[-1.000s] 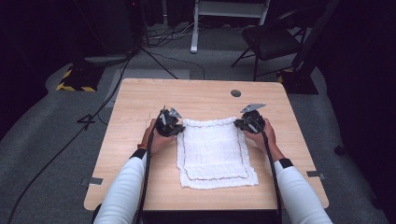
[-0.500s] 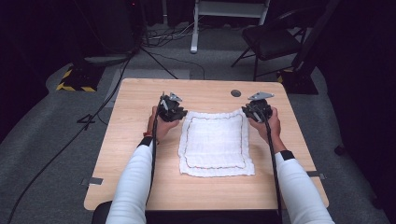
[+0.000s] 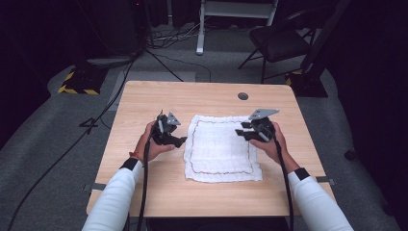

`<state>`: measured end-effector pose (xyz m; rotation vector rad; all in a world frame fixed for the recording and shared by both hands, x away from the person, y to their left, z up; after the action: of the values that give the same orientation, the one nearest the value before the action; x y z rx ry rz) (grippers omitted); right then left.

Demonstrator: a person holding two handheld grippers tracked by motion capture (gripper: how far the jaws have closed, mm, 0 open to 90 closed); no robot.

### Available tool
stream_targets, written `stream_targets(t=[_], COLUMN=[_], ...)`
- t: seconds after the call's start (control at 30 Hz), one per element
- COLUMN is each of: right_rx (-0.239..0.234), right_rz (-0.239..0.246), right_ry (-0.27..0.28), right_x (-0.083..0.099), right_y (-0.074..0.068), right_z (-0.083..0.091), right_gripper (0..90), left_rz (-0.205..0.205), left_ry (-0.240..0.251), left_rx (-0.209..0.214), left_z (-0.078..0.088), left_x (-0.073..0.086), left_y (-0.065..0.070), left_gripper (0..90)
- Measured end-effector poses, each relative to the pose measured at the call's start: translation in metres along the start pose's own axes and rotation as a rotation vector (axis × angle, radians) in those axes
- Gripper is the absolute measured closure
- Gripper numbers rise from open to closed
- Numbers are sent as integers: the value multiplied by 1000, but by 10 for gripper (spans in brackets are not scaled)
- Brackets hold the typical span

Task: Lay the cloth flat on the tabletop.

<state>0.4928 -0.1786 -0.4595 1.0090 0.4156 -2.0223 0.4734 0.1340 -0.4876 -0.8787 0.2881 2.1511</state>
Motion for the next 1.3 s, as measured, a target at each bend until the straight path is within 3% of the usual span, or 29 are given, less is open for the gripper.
stream_targets(t=[0.13,0.33,0.4,0.43,0.5,0.6,0.87,1.03,1.2,1.27,1.3], right_rx=[-93,-230,-262,-275,-306,-333,-356,-327,-307,-288,-282], right_rz=[81,163,191,212,235,264,302,290,271,268,269], right_ry=[13,23,19,16,7,-16,-46,-58,-53,-50,-49], right_x=[-1,0,0,0,0,3,4,5,5,5,5], right_y=[-47,-110,-129,-137,-153,-170,-194,-191,-186,-185,-185], right_z=[-6,-19,-26,-29,-36,-48,-68,-75,-76,-76,-76], right_gripper=[567,564,563,558,557,548,544,569,742,796,820], left_rz=[-1,10,22,25,25,66,61,66,100,89,100], left_ry=[-16,-23,-28,-11,-25,-25,-29,-8,8,15,16], left_rx=[4,27,51,41,36,60,26,12,28,3,11], left_z=[4,12,15,17,18,19,15,14,7,3,1], left_x=[18,40,46,50,57,67,71,68,60,54,51], left_y=[8,16,17,18,18,14,11,9,7,6,6], left_gripper=[266,228,212,200,206,194,191,189,180,182,178])
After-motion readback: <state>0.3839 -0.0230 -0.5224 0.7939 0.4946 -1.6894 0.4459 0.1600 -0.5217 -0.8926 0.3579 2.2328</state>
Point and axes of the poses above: each handheld gripper's, and its own axes: z roughly backward along the jaws, x roughly out of its underside, y roughly to its right, the point moved 4 cm from there along -z, roughly forward along the jaws, and after that the axes turned 2 degrees about y, right-handed, at the moved point
